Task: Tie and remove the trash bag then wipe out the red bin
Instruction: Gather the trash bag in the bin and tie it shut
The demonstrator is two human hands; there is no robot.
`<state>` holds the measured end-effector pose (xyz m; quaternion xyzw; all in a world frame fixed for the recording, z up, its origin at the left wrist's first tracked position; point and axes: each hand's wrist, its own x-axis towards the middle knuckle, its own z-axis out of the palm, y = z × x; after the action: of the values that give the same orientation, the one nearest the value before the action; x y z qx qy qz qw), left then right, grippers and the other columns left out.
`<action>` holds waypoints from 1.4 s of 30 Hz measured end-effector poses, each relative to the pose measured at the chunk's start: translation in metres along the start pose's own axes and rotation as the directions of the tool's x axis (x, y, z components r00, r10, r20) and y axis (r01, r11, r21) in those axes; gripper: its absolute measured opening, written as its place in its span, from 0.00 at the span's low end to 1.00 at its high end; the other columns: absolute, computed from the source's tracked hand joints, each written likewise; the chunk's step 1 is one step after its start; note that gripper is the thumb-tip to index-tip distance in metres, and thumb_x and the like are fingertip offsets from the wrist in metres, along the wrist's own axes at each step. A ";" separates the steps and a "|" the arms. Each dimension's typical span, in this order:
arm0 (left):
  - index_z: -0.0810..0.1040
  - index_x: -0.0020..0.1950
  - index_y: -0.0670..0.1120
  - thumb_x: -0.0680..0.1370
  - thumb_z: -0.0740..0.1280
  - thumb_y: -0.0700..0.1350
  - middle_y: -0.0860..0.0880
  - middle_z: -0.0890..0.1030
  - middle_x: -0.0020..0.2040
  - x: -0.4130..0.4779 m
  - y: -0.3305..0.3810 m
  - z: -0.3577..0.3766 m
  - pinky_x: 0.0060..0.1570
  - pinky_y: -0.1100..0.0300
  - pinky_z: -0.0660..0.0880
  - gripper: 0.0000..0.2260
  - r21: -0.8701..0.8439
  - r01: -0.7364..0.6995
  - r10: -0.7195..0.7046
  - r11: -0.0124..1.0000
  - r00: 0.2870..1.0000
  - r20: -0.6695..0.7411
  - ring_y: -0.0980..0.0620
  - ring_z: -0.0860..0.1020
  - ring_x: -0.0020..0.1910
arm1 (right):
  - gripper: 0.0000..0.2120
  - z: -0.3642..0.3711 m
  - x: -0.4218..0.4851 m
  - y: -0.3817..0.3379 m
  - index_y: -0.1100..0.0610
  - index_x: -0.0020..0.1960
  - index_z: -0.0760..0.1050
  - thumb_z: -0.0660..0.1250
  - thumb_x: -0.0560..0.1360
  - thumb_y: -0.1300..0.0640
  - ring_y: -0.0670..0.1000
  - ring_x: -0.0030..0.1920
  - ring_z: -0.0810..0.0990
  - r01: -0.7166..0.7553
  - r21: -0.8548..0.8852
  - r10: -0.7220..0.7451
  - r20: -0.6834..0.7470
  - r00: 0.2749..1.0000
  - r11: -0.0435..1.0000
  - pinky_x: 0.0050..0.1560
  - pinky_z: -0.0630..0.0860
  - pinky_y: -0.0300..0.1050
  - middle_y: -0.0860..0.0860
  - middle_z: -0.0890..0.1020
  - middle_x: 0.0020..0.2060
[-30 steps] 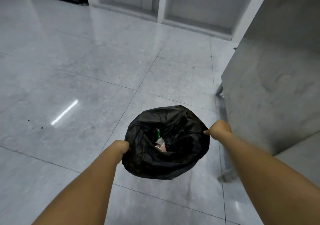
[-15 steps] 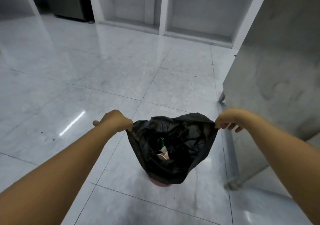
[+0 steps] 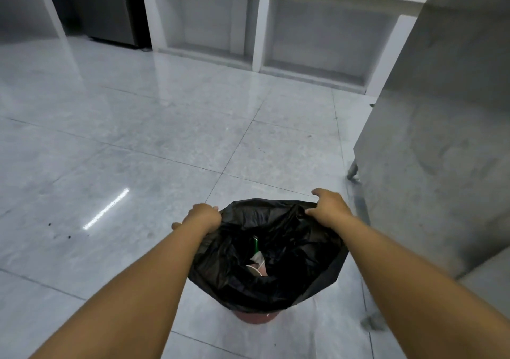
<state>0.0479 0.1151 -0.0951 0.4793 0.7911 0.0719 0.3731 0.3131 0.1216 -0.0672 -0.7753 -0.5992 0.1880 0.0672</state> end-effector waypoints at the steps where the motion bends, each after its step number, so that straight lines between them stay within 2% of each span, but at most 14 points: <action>1: 0.68 0.68 0.40 0.80 0.54 0.48 0.40 0.72 0.67 0.003 -0.002 0.004 0.69 0.54 0.62 0.20 0.004 0.007 -0.007 1.000 1.000 -0.008 0.43 0.71 0.63 | 0.22 0.005 0.001 0.002 0.55 0.68 0.69 0.68 0.75 0.55 0.57 0.62 0.75 -0.016 -0.051 0.013 -0.046 0.999 0.999 0.60 0.72 0.48 0.56 0.77 0.63; 4: 0.74 0.44 0.44 0.77 0.59 0.46 0.46 0.75 0.43 0.011 -0.007 0.009 0.63 0.52 0.60 0.07 -0.021 0.052 -0.054 0.998 0.992 -0.111 0.47 0.72 0.44 | 0.10 0.013 0.003 0.006 0.55 0.56 0.78 0.64 0.76 0.59 0.56 0.56 0.78 -0.034 -0.205 0.007 -0.131 0.991 0.978 0.55 0.71 0.46 0.54 0.82 0.54; 6: 0.76 0.41 0.46 0.76 0.62 0.47 0.49 0.74 0.37 0.008 -0.004 0.004 0.58 0.51 0.59 0.07 -0.004 0.032 -0.032 0.999 0.976 -0.216 0.48 0.69 0.37 | 0.09 0.012 0.004 0.004 0.54 0.52 0.80 0.63 0.76 0.60 0.56 0.56 0.78 -0.015 -0.279 -0.033 -0.167 0.985 0.960 0.55 0.70 0.46 0.54 0.82 0.52; 10: 0.81 0.44 0.52 0.77 0.63 0.49 0.49 0.78 0.42 -0.007 0.013 -0.017 0.55 0.52 0.63 0.08 -0.054 -0.164 0.132 0.985 0.915 -0.381 0.46 0.73 0.45 | 0.09 -0.012 0.007 0.002 0.56 0.51 0.81 0.63 0.75 0.59 0.59 0.55 0.78 0.002 -0.205 -0.060 -0.273 0.960 0.979 0.52 0.72 0.46 0.56 0.82 0.52; 13: 0.83 0.46 0.48 0.76 0.64 0.47 0.47 0.82 0.46 -0.016 0.019 -0.039 0.45 0.58 0.69 0.08 -0.149 -0.345 0.253 0.927 0.866 -0.432 0.46 0.75 0.44 | 0.10 -0.040 0.006 0.003 0.58 0.52 0.80 0.63 0.74 0.61 0.61 0.53 0.79 -0.014 -0.077 -0.014 -0.341 0.940 0.997 0.48 0.74 0.46 0.58 0.82 0.52; 19: 0.81 0.51 0.48 0.73 0.67 0.50 0.49 0.80 0.47 -0.043 0.006 -0.062 0.42 0.59 0.71 0.09 0.089 -0.466 0.461 0.880 0.796 -0.392 0.49 0.75 0.44 | 0.12 -0.070 -0.007 0.021 0.58 0.57 0.78 0.63 0.76 0.58 0.59 0.53 0.78 0.003 -0.032 -0.014 -0.331 0.943 0.999 0.49 0.75 0.48 0.58 0.81 0.55; 22: 0.77 0.49 0.48 0.70 0.67 0.59 0.50 0.78 0.45 -0.073 -0.008 -0.045 0.44 0.55 0.71 0.16 0.467 -0.659 0.807 0.590 0.499 -0.316 0.48 0.75 0.46 | 0.22 -0.064 -0.029 0.018 0.54 0.64 0.73 0.67 0.74 0.45 0.58 0.61 0.73 0.219 -0.241 -0.285 -0.287 0.915 0.945 0.60 0.72 0.54 0.55 0.77 0.59; 25: 0.76 0.46 0.50 0.65 0.62 0.72 0.52 0.77 0.43 -0.107 -0.026 -0.007 0.43 0.55 0.69 0.27 0.623 -0.774 0.958 0.109 0.249 0.141 0.50 0.74 0.43 | 0.29 -0.043 -0.062 0.010 0.49 0.60 0.75 0.68 0.66 0.33 0.52 0.58 0.74 0.558 -0.349 -0.601 -0.019 0.799 0.753 0.58 0.70 0.50 0.50 0.78 0.54; 27: 0.77 0.48 0.47 0.61 0.61 0.75 0.50 0.78 0.45 -0.118 -0.037 0.020 0.47 0.53 0.71 0.34 0.648 -0.745 0.862 -0.159 0.215 0.458 0.49 0.74 0.44 | 0.34 -0.021 -0.085 0.008 0.46 0.58 0.75 0.67 0.59 0.27 0.49 0.54 0.74 0.678 -0.348 -0.620 0.279 0.734 0.647 0.55 0.71 0.46 0.46 0.78 0.51; 29: 0.76 0.55 0.43 0.64 0.64 0.72 0.46 0.78 0.52 -0.118 -0.043 0.040 0.57 0.48 0.69 0.35 0.638 -0.706 0.710 -0.308 0.275 0.648 0.45 0.73 0.53 | 0.34 0.001 -0.103 0.009 0.46 0.56 0.75 0.68 0.57 0.26 0.48 0.51 0.73 0.748 -0.369 -0.576 0.481 0.661 0.551 0.51 0.71 0.44 0.46 0.77 0.49; 31: 0.75 0.58 0.41 0.69 0.68 0.61 0.43 0.76 0.57 -0.115 -0.043 0.052 0.63 0.46 0.64 0.28 0.684 -0.668 0.709 -0.293 0.328 0.624 0.42 0.71 0.57 | 0.30 0.016 -0.112 0.011 0.48 0.54 0.76 0.70 0.60 0.30 0.49 0.48 0.74 0.783 -0.389 -0.544 0.567 0.619 0.486 0.48 0.70 0.44 0.47 0.77 0.47; 34: 0.77 0.54 0.43 0.73 0.64 0.44 0.44 0.77 0.55 -0.111 -0.041 0.054 0.57 0.49 0.64 0.11 0.726 -0.654 0.777 -0.216 0.335 0.533 0.43 0.71 0.54 | 0.14 0.022 -0.117 0.011 0.53 0.51 0.78 0.70 0.69 0.46 0.54 0.51 0.75 0.795 -0.382 -0.545 0.582 0.603 0.472 0.49 0.71 0.49 0.51 0.80 0.48; 37: 0.80 0.52 0.47 0.72 0.63 0.43 0.48 0.76 0.53 -0.109 -0.035 0.041 0.53 0.52 0.63 0.10 0.714 -0.693 0.797 -0.102 0.373 0.475 0.46 0.70 0.53 | 0.06 0.017 -0.117 0.012 0.55 0.44 0.80 0.65 0.70 0.59 0.57 0.48 0.78 0.775 -0.361 -0.575 0.524 0.628 0.518 0.48 0.75 0.51 0.54 0.82 0.44; 42: 0.81 0.47 0.50 0.71 0.66 0.49 0.52 0.76 0.51 -0.113 -0.003 0.001 0.53 0.54 0.63 0.07 0.654 -0.746 0.753 0.123 0.500 0.429 0.50 0.71 0.56 | 0.04 -0.017 -0.108 0.002 0.55 0.44 0.81 0.69 0.71 0.55 0.54 0.43 0.78 0.731 -0.320 -0.554 0.491 0.672 0.603 0.45 0.78 0.49 0.52 0.82 0.42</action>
<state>0.0761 0.0218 -0.0383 0.9164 0.3858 -0.1012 0.0327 0.2983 0.0205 -0.0293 -0.4461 -0.8694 0.1225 -0.1736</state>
